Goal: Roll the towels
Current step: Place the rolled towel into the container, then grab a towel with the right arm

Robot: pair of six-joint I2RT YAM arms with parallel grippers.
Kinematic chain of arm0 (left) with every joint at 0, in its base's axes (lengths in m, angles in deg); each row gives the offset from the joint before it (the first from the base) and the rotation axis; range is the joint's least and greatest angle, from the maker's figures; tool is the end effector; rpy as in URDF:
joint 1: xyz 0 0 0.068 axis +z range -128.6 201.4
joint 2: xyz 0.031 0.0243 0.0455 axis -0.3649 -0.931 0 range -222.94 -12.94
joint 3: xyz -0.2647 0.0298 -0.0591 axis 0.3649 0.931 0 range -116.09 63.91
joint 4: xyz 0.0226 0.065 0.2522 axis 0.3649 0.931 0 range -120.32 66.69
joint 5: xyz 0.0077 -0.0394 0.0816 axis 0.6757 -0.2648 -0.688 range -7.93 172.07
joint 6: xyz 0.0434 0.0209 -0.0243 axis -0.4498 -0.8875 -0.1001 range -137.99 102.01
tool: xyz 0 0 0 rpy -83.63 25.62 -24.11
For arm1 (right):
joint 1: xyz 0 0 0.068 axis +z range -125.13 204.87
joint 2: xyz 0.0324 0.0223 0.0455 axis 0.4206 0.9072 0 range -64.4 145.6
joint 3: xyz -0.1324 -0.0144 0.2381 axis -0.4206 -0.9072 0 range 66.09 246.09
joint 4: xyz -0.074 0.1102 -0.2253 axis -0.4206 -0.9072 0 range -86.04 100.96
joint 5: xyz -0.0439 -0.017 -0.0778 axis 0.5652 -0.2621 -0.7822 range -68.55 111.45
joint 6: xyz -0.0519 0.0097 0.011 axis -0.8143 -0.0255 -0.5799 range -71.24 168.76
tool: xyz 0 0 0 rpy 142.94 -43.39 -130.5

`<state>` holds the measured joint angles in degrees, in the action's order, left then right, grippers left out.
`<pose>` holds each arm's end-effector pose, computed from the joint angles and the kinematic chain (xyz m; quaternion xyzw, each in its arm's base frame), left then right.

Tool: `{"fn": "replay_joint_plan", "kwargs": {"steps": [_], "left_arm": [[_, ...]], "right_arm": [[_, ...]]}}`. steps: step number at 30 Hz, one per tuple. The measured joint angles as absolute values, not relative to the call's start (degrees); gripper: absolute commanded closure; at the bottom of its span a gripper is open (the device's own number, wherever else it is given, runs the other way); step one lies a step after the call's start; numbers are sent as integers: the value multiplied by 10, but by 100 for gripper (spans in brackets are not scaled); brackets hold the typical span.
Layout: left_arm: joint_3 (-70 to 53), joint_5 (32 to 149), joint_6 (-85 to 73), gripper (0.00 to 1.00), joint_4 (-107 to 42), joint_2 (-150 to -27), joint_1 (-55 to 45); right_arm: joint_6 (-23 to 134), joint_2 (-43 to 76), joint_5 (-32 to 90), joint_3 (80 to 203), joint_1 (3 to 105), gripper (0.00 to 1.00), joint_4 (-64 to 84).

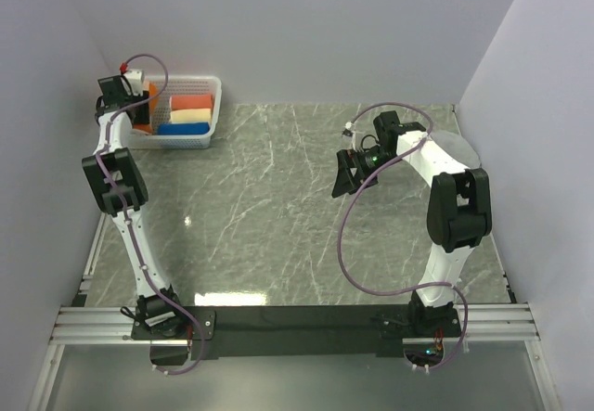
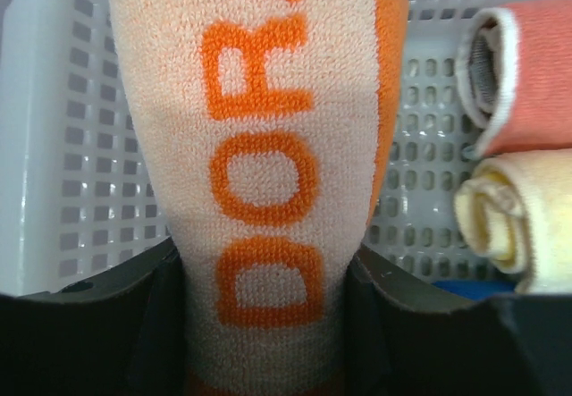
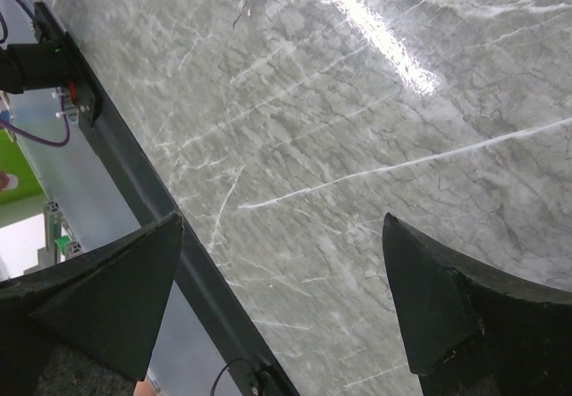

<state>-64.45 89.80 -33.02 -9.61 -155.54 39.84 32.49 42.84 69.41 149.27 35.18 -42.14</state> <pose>0.5438 0.1762 0.2091 0.0048 0.8853 0.0756 0.4587 0.3575 0.0920 0.2251 -0.2528 0.8732 0.3981 0.1230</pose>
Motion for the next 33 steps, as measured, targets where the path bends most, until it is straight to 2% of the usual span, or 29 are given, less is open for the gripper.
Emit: {"fn": "replay_joint_plan", "kwargs": {"steps": [3,7,8,10,14,15,16,19,28,33], "left_arm": [[-645,892,-333,97,-100,-1561,400],[-645,892,-333,69,-99,-1573,401],[-645,892,-332,58,-97,-1577,401],[-645,892,-331,49,-98,-1581,401],[-645,893,-326,40,-99,-1582,401],[-645,894,-324,36,-99,-1582,401],[-645,896,-322,27,-99,-1582,401],[-646,905,-313,16,-96,-1580,402],[-657,931,-303,2,-69,-1502,402],[-656,967,-303,1,-68,-1394,402]], "right_arm": [[324,428,695,1493,352,1,-422],[324,429,695,1493,352,1,-422],[324,429,695,1493,352,1,-422],[323,429,695,1493,352,1,-422],[319,429,695,1493,352,1,-425],[318,429,695,1493,352,1,-426],[318,429,695,1493,352,0,-427],[317,428,692,1496,352,0,-429],[315,390,656,1528,352,0,-447],[318,334,576,1536,341,1,-444]]}}
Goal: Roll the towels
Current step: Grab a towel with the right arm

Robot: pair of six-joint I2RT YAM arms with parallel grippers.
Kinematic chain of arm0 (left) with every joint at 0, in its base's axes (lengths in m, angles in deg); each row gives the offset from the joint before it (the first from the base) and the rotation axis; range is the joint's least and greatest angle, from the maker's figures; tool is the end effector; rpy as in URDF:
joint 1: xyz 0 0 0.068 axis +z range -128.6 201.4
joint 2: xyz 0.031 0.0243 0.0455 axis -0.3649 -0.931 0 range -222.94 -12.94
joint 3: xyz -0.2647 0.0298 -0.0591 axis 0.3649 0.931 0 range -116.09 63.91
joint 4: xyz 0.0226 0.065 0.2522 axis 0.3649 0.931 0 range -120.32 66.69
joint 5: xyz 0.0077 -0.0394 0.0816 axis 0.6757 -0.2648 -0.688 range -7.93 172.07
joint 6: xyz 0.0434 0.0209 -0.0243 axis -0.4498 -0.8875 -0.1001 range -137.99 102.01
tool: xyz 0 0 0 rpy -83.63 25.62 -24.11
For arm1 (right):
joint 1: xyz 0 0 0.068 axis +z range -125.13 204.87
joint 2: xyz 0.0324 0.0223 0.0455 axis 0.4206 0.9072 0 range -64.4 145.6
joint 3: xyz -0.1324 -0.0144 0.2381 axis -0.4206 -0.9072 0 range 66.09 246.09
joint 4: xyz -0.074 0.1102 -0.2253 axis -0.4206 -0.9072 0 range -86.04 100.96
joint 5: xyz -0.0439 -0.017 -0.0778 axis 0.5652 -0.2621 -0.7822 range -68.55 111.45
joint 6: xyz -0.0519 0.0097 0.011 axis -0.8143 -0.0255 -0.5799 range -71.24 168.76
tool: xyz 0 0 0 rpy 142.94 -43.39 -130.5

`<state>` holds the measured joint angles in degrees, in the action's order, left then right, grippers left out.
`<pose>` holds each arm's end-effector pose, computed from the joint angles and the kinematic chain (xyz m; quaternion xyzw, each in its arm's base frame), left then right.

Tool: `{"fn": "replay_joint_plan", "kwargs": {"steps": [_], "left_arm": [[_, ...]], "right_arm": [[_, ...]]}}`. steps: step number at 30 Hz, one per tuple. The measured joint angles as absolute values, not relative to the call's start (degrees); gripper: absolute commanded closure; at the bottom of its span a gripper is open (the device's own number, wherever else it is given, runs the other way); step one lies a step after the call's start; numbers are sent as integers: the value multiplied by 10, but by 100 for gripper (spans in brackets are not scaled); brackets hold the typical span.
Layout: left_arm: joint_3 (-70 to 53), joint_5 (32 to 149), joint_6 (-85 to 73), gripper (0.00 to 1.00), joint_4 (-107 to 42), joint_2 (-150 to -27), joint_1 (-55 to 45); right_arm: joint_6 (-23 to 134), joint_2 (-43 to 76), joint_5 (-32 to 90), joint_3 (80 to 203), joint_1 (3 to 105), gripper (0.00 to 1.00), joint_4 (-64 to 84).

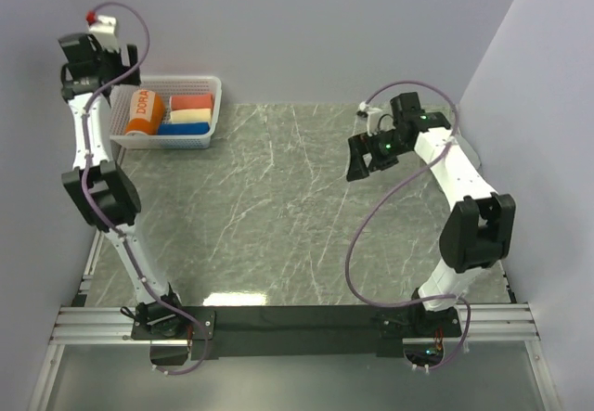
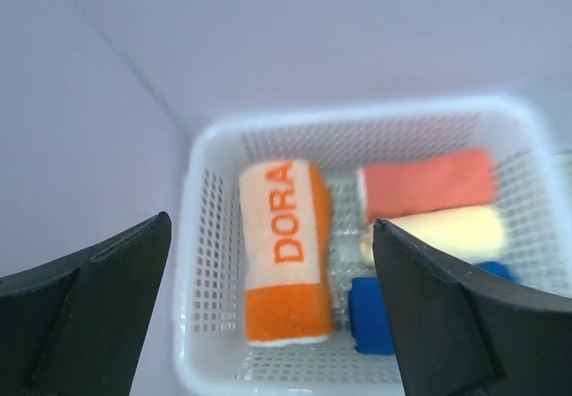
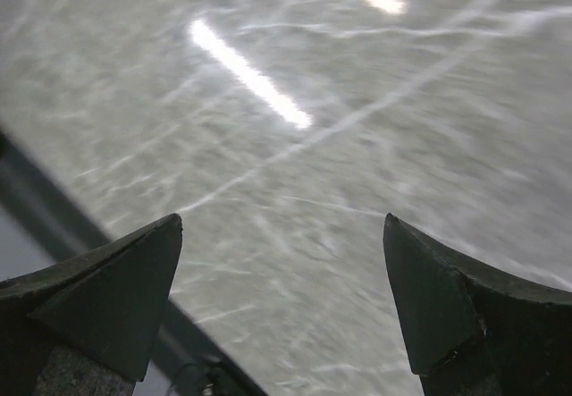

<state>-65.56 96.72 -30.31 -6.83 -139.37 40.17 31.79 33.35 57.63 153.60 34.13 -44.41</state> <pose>0.4952 0.1587 0.3609 0.0268 0.8175 0.0508 0.5730 0.3419 0.0771 0.2969 -0.2746 0.8900 0.2894 0.2207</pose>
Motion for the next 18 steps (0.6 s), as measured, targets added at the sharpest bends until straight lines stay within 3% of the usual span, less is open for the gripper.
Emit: {"fn": "replay_joint_plan", "kwargs": {"steps": [7,13,18], "left_arm": [[-533,1047,-325,1,-34,-1177,383],[-381,1098,-329,0,0,-1036,339],[-361,1115,-328,0,43,-1018,332]], "right_arm": [[314,308,379,1556,275,13,-422],[307,413,274,1634,164,18,-417],[305,524,233,1666,104,19,-418]]}}
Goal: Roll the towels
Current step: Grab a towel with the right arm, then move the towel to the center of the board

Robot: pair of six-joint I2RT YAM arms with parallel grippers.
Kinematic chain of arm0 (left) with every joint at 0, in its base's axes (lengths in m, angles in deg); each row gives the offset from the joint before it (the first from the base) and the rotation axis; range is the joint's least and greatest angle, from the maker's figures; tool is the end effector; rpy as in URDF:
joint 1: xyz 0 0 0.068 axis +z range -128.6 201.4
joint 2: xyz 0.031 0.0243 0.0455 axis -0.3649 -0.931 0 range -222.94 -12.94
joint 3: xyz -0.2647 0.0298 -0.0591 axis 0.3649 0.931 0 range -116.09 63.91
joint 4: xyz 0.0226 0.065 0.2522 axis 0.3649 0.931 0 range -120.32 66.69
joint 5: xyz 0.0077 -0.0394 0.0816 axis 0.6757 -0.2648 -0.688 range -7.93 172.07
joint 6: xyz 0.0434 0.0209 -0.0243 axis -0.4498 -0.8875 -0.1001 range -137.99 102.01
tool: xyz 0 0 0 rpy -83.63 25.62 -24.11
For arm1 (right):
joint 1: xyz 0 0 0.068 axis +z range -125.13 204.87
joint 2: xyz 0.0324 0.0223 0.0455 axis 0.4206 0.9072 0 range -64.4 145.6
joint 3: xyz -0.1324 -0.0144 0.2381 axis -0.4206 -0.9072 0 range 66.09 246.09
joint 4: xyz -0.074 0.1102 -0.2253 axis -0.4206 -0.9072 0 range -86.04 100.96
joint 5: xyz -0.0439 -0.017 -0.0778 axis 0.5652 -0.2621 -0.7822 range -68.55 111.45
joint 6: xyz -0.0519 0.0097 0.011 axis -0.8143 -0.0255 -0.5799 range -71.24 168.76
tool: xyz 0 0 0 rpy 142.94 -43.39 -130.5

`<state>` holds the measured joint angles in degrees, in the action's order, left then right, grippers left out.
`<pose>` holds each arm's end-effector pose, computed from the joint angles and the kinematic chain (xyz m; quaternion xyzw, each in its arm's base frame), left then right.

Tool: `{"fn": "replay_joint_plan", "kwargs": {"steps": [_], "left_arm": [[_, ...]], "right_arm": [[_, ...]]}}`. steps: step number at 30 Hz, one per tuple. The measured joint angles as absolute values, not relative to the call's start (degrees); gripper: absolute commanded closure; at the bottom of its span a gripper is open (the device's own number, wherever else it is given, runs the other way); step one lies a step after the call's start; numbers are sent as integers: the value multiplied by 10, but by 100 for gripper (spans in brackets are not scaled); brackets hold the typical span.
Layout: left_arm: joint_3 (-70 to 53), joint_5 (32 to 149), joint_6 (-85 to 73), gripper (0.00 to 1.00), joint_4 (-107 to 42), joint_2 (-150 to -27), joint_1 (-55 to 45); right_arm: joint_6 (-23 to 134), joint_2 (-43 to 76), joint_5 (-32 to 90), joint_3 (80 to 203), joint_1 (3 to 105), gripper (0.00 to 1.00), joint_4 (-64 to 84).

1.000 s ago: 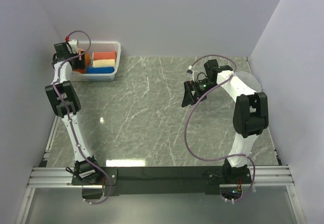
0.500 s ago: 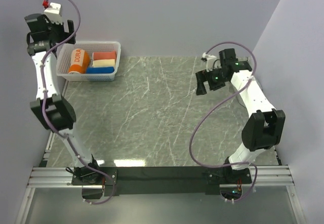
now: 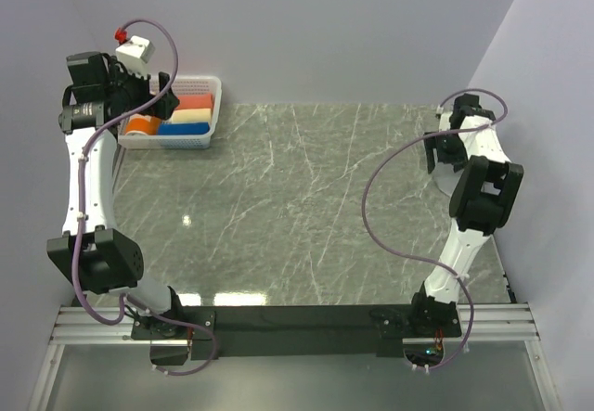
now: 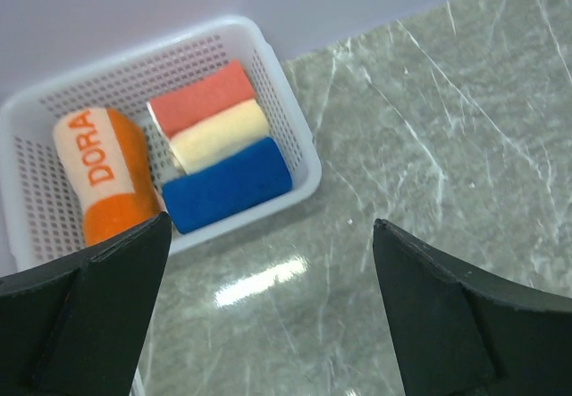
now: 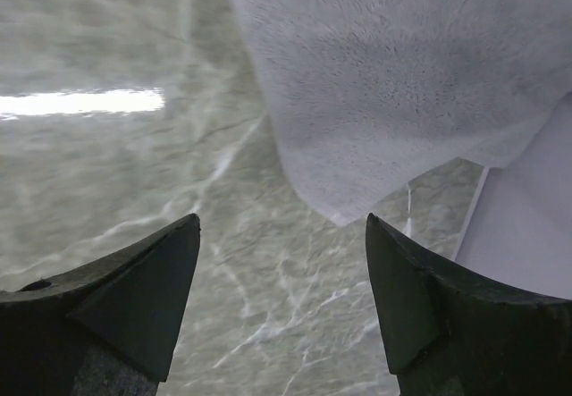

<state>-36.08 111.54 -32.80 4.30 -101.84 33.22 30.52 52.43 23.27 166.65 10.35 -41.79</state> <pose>0.3365 0.0525 0.4415 0.1605 0.8050 -0.0849 0.5648 0.4170 -0.1068 0.2356 -0.0347 0.9826 -0.0363 0.1790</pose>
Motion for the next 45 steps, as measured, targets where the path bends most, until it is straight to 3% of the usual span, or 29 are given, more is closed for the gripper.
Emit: {"fn": "replay_joint_plan", "kwargs": {"steps": [3,15,18,20,21,28,33,41,45], "left_arm": [[-361,1120,-328,0,65,-1019,332],[-381,1130,-301,0,105,-1023,332],[-394,1134,-290,0,108,-1025,332],[-398,1139,-282,1,110,-1025,332],[-398,1142,-277,1,110,-1025,332],[-377,1154,-267,1,107,-1012,332],[-280,1174,-267,1,103,-956,332],[-89,1242,-247,1,76,-874,332],[-45,1271,-243,14,70,-851,332]], "right_arm": [[304,561,213,1667,94,21,-421],[296,669,219,1755,73,48,-466],[296,694,243,1783,57,60,-490],[293,698,260,1790,50,80,-505],[291,699,265,1791,46,100,-511],[282,673,332,1743,58,100,-531],[278,611,408,1706,149,100,-562],[285,523,554,1900,339,100,-613],[276,461,575,1899,390,100,-615]]}}
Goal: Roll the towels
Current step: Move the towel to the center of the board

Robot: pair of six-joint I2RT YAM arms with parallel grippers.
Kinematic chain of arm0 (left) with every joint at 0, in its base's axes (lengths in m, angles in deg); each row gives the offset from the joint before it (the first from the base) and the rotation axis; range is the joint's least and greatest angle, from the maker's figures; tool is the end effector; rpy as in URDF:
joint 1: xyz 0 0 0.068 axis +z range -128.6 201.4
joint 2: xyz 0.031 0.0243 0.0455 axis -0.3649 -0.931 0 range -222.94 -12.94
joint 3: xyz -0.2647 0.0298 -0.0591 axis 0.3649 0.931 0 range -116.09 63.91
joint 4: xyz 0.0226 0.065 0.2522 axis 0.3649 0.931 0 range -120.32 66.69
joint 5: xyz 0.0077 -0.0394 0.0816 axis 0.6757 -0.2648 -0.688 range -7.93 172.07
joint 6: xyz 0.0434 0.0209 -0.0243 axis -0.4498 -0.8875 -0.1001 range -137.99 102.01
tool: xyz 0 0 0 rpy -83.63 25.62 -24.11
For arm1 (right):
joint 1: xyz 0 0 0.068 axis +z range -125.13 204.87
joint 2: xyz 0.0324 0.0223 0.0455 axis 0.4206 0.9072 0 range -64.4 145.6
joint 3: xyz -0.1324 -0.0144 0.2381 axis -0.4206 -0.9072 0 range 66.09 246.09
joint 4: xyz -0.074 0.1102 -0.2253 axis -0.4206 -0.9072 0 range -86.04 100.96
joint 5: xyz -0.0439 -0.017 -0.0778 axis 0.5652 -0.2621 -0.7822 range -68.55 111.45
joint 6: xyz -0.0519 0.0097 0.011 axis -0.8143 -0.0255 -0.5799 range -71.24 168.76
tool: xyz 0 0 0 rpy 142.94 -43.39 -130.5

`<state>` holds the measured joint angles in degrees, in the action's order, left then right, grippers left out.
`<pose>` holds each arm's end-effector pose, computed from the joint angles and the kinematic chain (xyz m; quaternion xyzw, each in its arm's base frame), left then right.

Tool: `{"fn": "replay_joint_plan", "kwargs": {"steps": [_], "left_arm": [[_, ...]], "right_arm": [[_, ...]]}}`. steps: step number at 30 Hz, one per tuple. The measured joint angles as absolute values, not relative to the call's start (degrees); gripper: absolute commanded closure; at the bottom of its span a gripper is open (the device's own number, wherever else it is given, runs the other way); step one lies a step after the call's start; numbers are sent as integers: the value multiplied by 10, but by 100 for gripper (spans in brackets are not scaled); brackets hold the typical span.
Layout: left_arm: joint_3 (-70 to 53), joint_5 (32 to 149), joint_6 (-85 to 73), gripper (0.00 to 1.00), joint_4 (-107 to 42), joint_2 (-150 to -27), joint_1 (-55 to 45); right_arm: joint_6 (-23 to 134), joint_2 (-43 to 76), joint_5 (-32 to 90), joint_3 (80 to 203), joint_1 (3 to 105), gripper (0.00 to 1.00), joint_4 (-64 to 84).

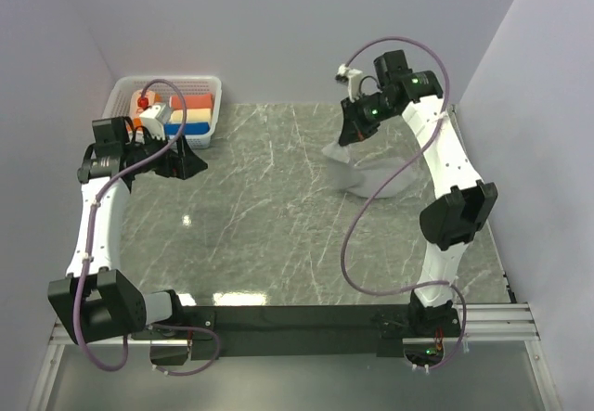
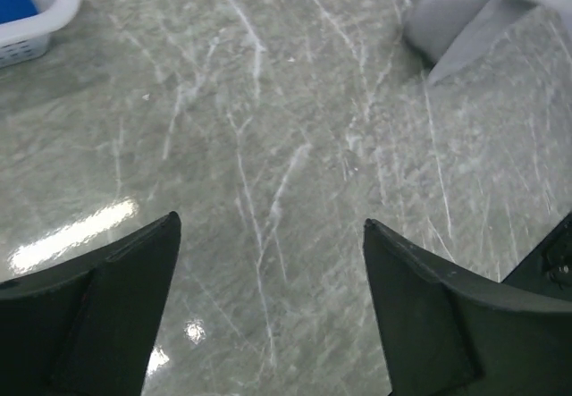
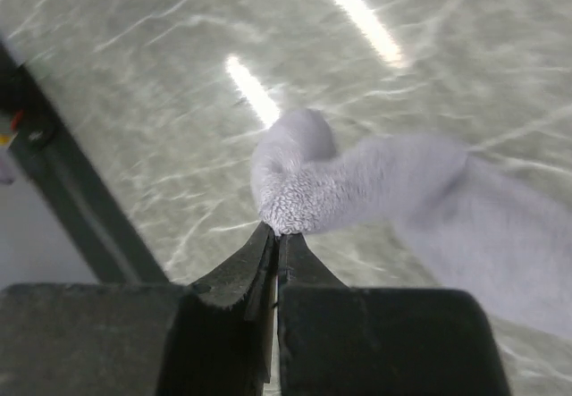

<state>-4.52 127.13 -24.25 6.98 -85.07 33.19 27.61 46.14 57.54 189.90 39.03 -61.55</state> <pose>0.2618 0.0289 0.3437 0.1182 0.8472 -0.2842 0.4330 0.3730 0.1158 0.3870 -0.3562 0.8487 0.2828 0.2698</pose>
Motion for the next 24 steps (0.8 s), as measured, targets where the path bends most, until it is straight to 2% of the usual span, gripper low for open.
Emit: {"fn": "replay_joint_plan", "kwargs": {"steps": [3,5,10,16,23,24], "left_arm": [[-22,1297,-242,24,57,-837,332],[-8,1309,-242,25,53,-830,331],[53,1316,-234,20,15,-819,298],[114,1262,-197,18,-65,-816,172],[67,1188,-139,8,-159,-934,25],[58,1180,-129,4,-174,-955,9]], "right_arm": [[272,429,594,1832,421,100,-605],[272,420,610,1786,437,100,-597],[273,411,645,1765,435,100,-577],[250,301,610,1771,416,100,-532],[185,184,514,1737,378,100,-523],[177,175,504,1725,366,100,-524]]}}
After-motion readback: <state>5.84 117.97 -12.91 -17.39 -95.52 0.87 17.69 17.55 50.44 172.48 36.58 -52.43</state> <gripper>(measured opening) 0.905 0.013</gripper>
